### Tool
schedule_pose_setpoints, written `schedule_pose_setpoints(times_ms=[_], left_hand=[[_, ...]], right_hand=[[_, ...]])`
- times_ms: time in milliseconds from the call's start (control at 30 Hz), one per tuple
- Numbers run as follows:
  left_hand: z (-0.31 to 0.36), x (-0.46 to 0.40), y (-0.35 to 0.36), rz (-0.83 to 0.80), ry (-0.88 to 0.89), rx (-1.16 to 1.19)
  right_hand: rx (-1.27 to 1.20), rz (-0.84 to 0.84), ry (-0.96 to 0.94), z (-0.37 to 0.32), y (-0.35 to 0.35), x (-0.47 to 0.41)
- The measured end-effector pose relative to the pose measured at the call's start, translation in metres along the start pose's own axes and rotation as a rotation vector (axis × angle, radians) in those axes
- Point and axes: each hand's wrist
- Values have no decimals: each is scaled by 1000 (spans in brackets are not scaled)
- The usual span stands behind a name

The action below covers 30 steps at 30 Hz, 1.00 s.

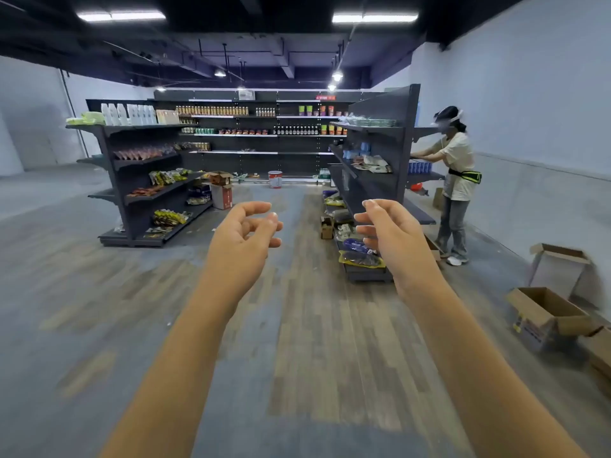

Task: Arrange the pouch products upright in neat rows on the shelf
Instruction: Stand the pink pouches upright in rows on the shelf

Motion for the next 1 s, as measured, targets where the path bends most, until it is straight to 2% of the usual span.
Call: schedule_pose_setpoints(times_ms=[200, 433, 700, 1000], left_hand=[[-30, -85, 22, -27, 51, 34], [-52, -220, 45, -59, 104, 58], [-97, -318, 60, -124, 59, 65], [-143, -413, 77, -101, 11, 59]], right_hand=[[23, -2, -47, 33, 23, -77], [97, 59, -98, 57, 57, -206], [127, 47, -57, 112, 94, -293], [85, 45, -65, 161, 137, -391]])
Point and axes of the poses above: each hand's wrist, its own x-axis away from the middle knuckle, its own y-axis out of the palm, z = x × y, and after that the axes turned 3 degrees about -y, right-handed
